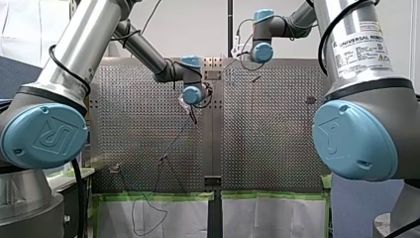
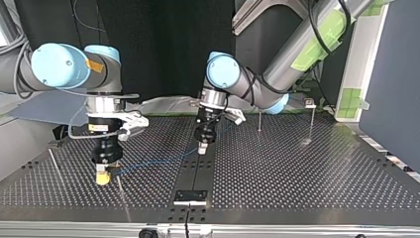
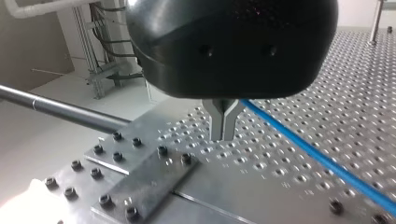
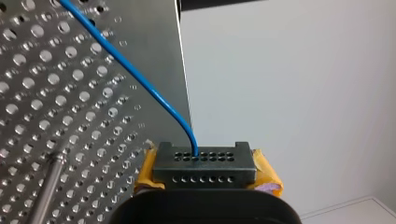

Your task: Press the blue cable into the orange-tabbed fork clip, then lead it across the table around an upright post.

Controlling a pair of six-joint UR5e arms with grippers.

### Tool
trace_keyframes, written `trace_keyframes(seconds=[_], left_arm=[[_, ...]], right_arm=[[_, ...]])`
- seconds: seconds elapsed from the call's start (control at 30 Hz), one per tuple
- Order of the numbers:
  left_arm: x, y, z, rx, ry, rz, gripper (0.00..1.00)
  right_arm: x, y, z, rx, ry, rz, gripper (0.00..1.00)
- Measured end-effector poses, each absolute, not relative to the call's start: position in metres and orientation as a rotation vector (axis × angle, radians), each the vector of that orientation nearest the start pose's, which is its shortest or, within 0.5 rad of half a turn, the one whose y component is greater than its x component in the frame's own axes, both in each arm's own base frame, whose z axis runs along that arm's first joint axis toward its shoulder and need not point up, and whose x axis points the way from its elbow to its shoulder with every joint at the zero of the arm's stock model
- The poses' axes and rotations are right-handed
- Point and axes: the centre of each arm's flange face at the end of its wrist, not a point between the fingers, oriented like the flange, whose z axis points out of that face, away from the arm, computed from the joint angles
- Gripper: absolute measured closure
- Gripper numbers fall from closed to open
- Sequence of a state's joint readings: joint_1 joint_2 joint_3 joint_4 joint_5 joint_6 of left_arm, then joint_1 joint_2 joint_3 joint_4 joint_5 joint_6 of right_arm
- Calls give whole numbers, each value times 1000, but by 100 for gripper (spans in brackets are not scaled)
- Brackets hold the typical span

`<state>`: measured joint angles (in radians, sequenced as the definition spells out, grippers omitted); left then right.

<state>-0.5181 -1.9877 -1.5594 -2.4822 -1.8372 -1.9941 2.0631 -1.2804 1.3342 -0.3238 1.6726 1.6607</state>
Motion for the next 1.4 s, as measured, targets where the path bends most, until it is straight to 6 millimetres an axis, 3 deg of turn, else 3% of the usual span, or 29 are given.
trace_keyframes(seconds=[0.4, 0.77, 1.4], left_arm=[[509, -444, 368, -151, 1311, -681, 100], [511, -453, 389, -167, 1281, -731, 100], [518, -460, 395, -198, 1280, -920, 100]], right_arm=[[393, -514, 478, 1198, -945, 1706, 100], [380, -525, 476, 1184, -964, 1688, 100], [358, -543, 457, 1180, -1004, 1646, 100]])
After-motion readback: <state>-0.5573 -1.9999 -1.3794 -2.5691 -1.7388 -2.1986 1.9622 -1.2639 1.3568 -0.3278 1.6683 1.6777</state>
